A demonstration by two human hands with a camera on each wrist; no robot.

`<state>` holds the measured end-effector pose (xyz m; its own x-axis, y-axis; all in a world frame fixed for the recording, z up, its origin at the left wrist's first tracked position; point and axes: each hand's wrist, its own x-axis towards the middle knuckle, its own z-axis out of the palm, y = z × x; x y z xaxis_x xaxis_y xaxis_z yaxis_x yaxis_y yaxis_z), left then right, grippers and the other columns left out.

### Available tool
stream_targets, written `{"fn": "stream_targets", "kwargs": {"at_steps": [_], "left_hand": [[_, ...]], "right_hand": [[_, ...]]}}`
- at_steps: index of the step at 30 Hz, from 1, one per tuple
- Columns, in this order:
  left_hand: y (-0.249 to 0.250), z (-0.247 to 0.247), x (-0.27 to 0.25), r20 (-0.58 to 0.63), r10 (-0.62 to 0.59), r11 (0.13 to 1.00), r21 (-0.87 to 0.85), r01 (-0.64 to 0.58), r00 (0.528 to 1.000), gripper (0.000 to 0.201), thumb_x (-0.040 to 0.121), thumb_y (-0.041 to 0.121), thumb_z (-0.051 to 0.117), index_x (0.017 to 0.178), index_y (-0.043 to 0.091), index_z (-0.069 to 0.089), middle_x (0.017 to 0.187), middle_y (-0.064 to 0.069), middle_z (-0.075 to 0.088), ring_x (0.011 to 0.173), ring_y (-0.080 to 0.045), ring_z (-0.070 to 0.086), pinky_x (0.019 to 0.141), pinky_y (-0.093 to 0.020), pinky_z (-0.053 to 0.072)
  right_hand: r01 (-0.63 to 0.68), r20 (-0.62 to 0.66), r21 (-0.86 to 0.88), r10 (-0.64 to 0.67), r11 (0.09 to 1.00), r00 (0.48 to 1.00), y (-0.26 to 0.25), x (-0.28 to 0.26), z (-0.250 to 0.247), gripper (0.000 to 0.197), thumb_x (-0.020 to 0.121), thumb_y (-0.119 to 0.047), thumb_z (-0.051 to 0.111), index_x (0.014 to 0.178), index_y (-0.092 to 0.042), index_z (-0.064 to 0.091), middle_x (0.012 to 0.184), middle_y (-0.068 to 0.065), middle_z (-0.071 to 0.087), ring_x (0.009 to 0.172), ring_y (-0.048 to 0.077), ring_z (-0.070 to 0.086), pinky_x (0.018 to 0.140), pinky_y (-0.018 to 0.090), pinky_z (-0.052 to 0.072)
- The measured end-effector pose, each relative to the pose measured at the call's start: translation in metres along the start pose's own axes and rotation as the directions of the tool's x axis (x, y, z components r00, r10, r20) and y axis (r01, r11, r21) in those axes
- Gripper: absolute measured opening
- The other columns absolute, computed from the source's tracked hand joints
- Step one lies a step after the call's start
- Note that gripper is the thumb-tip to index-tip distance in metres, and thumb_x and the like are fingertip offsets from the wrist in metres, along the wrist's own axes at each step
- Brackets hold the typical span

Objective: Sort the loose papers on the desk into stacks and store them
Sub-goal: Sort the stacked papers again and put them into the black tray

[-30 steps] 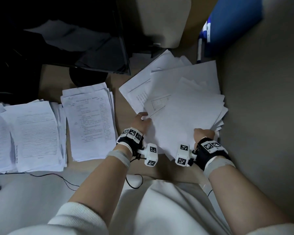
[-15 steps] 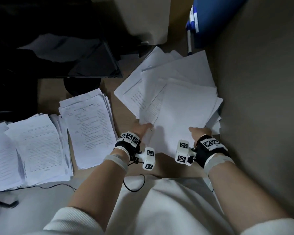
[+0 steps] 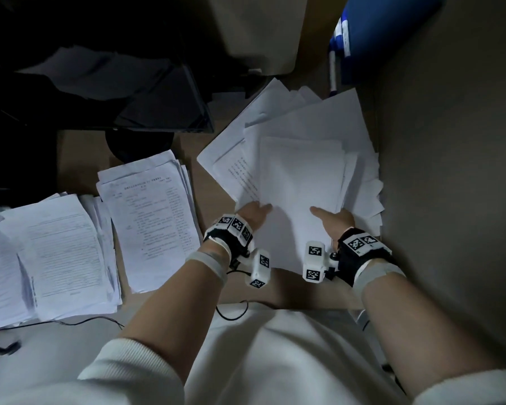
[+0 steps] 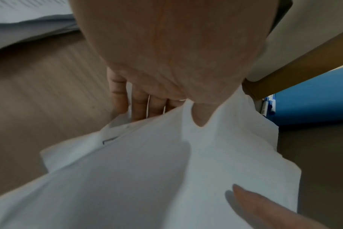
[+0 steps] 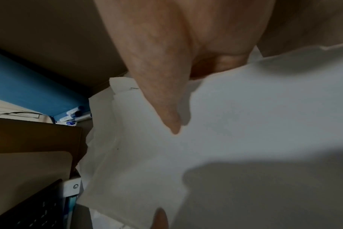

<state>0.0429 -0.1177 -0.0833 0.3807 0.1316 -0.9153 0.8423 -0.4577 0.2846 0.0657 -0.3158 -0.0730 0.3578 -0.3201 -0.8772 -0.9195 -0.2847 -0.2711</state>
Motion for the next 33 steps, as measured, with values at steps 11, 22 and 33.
{"fn": "stream_targets", "kwargs": {"at_steps": [11, 22, 33], "left_hand": [[0.044, -0.021, 0.015, -0.277, 0.238, 0.971, 0.079, -0.224, 0.931, 0.039, 0.088, 0.033, 0.067, 0.125, 0.019, 0.065, 0.141, -0.009, 0.055, 0.128, -0.032, 0.051, 0.109, -0.041, 0.042], [0.066, -0.031, 0.039, -0.343, 0.196, 0.962, -0.113, -0.248, 0.918, 0.04, 0.087, 0.024, 0.075, 0.124, 0.013, 0.065, 0.124, -0.012, 0.066, 0.113, -0.028, 0.062, 0.096, -0.029, 0.048], [-0.011, -0.011, -0.013, 0.066, -0.157, 0.77, -0.616, 0.164, 0.985, 0.07, 0.094, 0.066, 0.043, 0.114, 0.002, 0.062, 0.105, -0.017, 0.068, 0.082, -0.028, 0.065, 0.079, -0.037, 0.047]], "right_hand": [[-0.052, -0.057, 0.116, 0.058, 0.992, 0.997, -0.025, 0.004, -0.015, 0.064, 0.094, -0.024, 0.065, 0.147, -0.003, 0.036, 0.137, 0.016, 0.054, 0.108, 0.036, 0.059, 0.068, 0.035, 0.046], [-0.078, 0.0, 0.093, 0.078, 0.993, 0.997, -0.023, 0.018, -0.01, 0.038, 0.089, -0.023, 0.07, 0.112, -0.005, 0.046, 0.071, 0.013, 0.052, 0.059, 0.026, 0.053, 0.053, 0.031, 0.043], [-0.035, -0.057, -0.381, 0.014, 0.924, 0.998, -0.02, -0.003, -0.002, 0.042, 0.091, -0.024, 0.064, 0.129, -0.01, 0.051, 0.13, 0.007, 0.06, 0.117, 0.024, 0.059, 0.088, 0.028, 0.044]]}}
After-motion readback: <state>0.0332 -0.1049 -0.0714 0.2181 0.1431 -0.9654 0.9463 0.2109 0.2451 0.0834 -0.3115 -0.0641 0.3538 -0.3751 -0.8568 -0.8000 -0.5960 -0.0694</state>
